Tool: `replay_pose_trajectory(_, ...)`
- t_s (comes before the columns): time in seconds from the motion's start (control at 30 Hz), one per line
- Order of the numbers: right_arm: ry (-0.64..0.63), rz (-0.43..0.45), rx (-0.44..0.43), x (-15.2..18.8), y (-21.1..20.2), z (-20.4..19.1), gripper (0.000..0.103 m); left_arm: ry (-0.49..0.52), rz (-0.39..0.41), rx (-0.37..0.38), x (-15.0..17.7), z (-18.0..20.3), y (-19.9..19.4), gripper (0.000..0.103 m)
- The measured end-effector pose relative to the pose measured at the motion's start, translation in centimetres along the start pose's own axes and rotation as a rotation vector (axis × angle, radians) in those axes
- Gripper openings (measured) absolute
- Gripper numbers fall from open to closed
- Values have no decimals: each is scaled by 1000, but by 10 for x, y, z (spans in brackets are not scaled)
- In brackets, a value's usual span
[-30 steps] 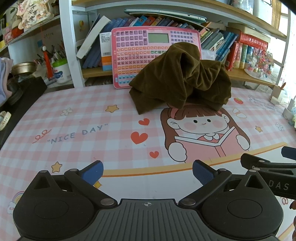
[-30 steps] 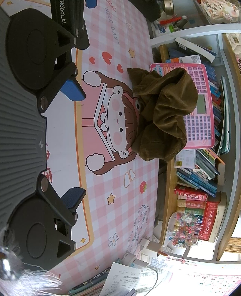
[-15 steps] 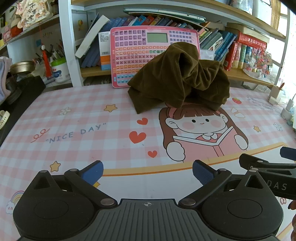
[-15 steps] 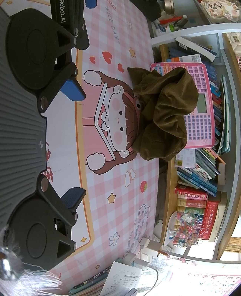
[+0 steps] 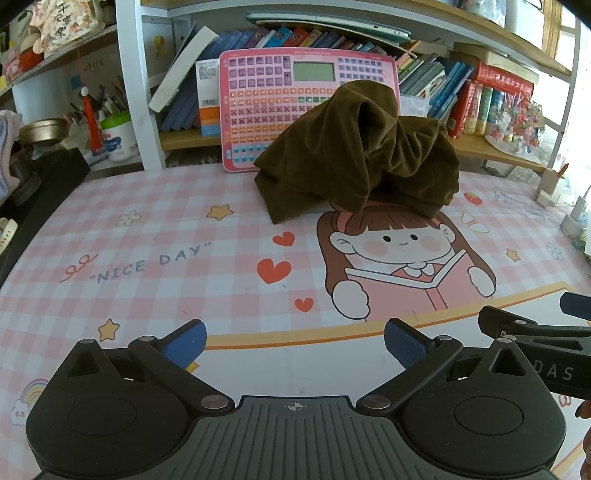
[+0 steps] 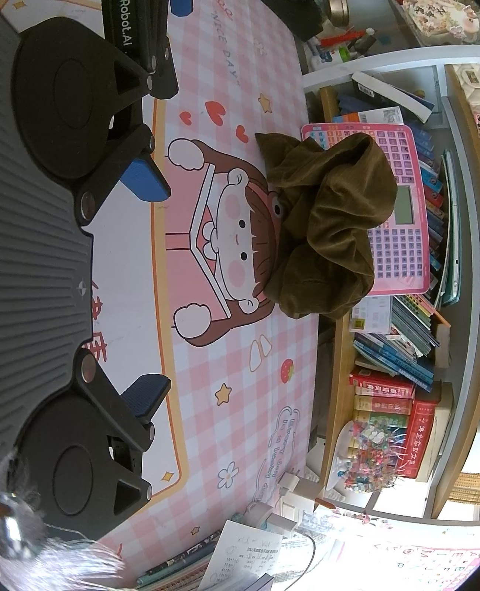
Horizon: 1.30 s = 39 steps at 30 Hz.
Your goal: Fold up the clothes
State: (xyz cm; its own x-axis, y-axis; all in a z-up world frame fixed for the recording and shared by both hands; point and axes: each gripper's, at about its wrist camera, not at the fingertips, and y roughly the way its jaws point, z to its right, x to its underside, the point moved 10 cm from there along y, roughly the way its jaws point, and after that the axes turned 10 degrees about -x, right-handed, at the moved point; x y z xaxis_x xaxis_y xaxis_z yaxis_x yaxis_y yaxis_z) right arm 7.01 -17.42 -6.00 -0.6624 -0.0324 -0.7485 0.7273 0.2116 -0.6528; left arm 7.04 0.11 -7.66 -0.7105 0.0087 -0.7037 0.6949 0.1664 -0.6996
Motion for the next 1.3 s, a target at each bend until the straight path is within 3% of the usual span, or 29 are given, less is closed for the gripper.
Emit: replay_pose_trajectory(1.3,6,-29,-14,2,11,1,101,8,-60,-22,5,0,12,103)
